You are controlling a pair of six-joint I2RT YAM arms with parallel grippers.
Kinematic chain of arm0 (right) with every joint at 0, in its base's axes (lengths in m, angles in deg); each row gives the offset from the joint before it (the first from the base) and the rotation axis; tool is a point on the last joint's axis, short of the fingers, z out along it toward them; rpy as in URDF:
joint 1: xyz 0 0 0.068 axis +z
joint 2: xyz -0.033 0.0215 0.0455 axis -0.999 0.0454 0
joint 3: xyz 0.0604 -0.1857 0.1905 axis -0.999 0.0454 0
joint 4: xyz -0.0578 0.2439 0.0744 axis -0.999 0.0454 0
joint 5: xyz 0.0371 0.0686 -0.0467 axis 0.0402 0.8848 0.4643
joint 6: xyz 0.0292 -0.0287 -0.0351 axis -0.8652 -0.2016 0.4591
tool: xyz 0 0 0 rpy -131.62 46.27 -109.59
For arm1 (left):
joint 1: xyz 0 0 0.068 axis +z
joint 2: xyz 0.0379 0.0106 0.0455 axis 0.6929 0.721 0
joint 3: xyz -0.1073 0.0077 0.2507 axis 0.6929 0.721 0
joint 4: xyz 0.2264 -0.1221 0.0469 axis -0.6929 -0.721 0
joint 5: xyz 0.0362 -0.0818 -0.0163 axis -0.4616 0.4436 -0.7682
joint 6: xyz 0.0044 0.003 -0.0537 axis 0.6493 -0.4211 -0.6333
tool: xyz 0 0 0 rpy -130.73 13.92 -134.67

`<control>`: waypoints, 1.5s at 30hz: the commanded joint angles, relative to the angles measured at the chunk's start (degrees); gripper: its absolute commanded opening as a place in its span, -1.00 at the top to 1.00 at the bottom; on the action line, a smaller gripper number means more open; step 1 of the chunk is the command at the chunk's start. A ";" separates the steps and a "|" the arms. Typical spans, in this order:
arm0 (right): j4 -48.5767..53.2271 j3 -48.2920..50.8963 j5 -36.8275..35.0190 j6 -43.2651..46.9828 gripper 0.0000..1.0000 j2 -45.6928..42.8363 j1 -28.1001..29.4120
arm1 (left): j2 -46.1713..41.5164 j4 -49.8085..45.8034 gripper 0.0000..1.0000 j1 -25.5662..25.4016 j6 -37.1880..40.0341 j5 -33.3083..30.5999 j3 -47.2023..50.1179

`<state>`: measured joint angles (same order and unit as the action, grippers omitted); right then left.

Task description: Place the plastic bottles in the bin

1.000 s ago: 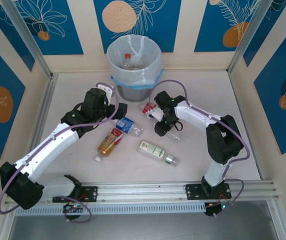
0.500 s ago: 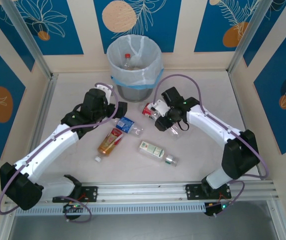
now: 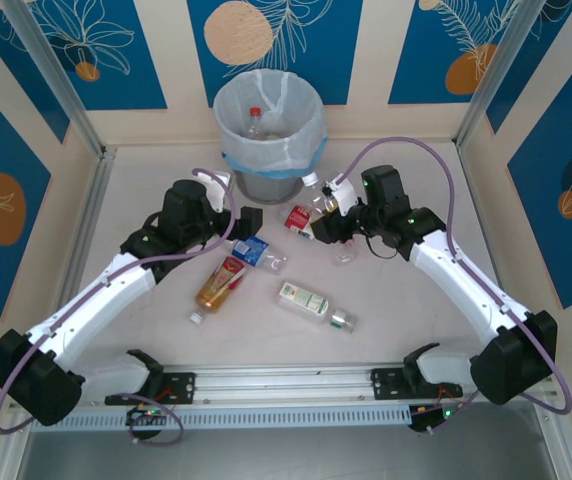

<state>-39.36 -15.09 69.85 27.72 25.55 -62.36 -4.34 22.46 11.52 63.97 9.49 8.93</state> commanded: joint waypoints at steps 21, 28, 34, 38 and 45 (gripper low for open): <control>-12.70 -23.90 5.29 -13.66 0.31 16.97 -2.89 | -1.38 -1.01 -0.98 1.49 -4.09 -10.58 2.86; -11.44 -37.62 4.38 -18.02 0.31 26.60 -3.15 | -2.42 -1.15 -0.98 1.72 -5.14 -10.66 3.43; -11.59 -48.61 5.78 -21.70 0.32 34.58 -3.24 | -3.98 -0.72 -0.98 1.81 -5.86 -12.53 4.31; -10.65 -56.19 5.63 -23.79 0.32 40.20 -2.99 | -4.54 -0.86 -0.98 1.82 -6.37 -12.07 4.55; -16.87 -64.93 1.85 -30.49 0.32 47.84 -3.15 | -5.73 -0.41 -0.98 1.85 -7.16 -13.28 5.98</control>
<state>-52.44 -76.72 73.24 2.13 71.53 -65.35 -8.86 22.18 12.66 57.91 -2.33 14.22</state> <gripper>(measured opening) 0.503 0.989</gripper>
